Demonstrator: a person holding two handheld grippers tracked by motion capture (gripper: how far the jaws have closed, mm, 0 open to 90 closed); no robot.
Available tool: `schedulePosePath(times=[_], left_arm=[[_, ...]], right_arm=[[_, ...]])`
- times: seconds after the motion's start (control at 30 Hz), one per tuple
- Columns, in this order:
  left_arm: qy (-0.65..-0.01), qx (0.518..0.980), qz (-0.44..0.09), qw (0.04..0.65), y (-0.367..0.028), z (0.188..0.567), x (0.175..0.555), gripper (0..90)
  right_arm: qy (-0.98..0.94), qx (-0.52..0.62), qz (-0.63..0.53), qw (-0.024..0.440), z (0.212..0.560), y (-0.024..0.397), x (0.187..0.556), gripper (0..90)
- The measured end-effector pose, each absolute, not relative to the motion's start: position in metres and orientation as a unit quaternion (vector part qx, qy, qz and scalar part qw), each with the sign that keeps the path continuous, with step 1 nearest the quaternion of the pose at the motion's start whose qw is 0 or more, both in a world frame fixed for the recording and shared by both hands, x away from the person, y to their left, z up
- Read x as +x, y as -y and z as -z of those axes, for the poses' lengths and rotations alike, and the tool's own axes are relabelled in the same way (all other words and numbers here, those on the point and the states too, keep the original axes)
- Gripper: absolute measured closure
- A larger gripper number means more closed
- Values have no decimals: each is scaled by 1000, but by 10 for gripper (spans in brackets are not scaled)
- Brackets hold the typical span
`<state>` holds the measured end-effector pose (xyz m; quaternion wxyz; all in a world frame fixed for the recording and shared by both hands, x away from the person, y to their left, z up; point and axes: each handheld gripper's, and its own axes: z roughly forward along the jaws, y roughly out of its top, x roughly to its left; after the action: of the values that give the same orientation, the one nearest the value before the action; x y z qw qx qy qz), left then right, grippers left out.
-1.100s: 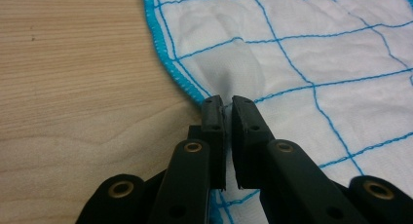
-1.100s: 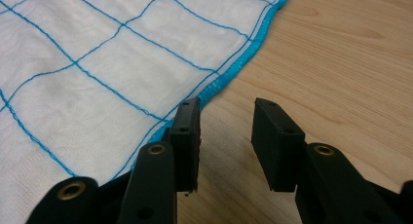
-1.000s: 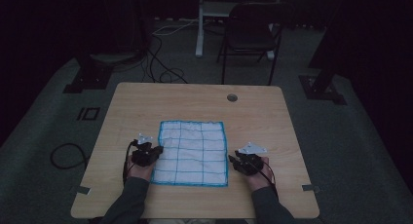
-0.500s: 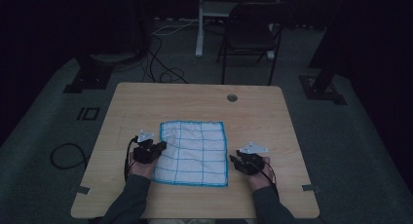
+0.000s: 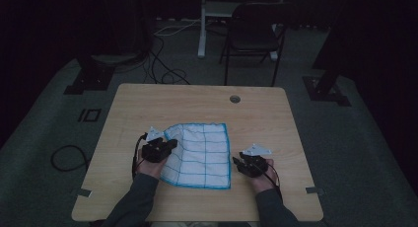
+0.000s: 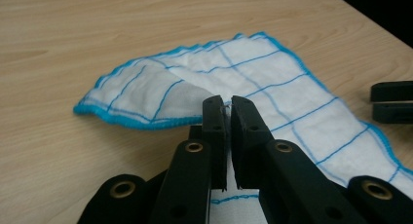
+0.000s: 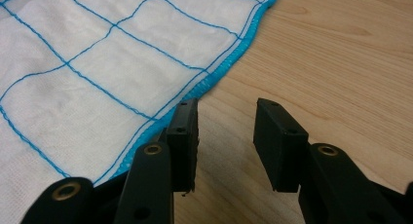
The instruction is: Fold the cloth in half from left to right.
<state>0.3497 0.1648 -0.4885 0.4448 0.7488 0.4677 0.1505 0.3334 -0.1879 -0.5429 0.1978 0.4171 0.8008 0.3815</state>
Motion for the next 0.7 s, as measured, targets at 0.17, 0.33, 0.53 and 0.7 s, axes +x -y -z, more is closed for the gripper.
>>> schedulePosePath(times=[0.17,0.33,0.53,0.7], left_arm=[[-455,753,-150,451,-156,483,350,860],[-444,758,-147,455,-148,478,350,860],[-432,764,-146,457,-138,475,351,860],[-423,767,-144,460,-130,471,352,861]], right_arm=[[-800,419,-381,197,543,188,333,615],[-800,419,-381,197,543,188,333,615],[-800,420,-381,197,543,189,333,615],[-800,419,-381,198,543,189,333,614]])
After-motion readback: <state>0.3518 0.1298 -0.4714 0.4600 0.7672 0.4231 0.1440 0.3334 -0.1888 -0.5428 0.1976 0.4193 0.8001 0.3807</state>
